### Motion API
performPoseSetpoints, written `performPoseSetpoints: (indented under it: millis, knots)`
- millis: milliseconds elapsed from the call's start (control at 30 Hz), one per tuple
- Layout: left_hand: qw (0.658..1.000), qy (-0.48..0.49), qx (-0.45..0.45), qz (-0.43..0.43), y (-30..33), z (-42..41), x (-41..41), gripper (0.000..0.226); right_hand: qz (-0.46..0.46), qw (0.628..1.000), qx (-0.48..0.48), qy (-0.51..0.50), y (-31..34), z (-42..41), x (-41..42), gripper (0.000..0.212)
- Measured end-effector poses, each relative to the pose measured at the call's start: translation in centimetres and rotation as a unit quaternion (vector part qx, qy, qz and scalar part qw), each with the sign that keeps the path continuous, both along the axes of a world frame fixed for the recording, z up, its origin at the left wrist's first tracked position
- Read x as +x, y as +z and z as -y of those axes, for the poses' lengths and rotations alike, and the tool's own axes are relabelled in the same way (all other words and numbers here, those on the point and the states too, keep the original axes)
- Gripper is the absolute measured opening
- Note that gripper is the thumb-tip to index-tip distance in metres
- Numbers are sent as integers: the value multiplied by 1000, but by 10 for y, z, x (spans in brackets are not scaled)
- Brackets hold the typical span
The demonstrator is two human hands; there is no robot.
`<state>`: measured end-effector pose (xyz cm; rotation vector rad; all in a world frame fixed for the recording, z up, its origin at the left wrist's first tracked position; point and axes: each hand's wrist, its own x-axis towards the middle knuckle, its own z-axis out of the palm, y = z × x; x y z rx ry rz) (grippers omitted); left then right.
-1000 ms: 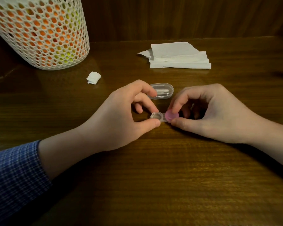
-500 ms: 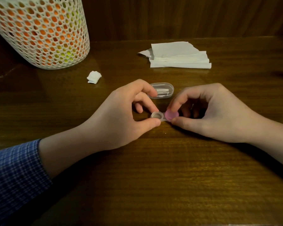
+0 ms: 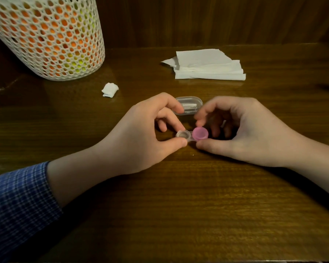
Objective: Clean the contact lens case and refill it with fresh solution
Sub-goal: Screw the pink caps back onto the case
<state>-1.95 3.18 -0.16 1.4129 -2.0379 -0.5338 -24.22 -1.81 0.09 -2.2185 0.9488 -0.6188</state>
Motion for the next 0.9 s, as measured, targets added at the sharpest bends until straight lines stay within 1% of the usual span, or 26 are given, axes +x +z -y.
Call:
performPoseSetpoints:
  millis: [67,333,500,633,800,900]
  knots:
    - [1000,2,2,-1,0,0,0,53,-6,1000,-9,-15,-1,-1,1,42]
    - [1000,2,6,-4,1,0,0,53,11,1000,3,8,0,0,0,32]
    - [1000,2,6,-5,0,0,0,52,15,999,23,29,4,0,-2,36]
    - [1000,0,8,-9,1,-1,0,52,12,999,20,24,3,1,-1,34]
    - [1000,4,8,-7,1,-1,0,53,-15,1000,-13,3,-2,0,0,33]
    - [1000,7,6,-5,0,-1,0,52,-42,998,-36,-5,-2,-1,2,38]
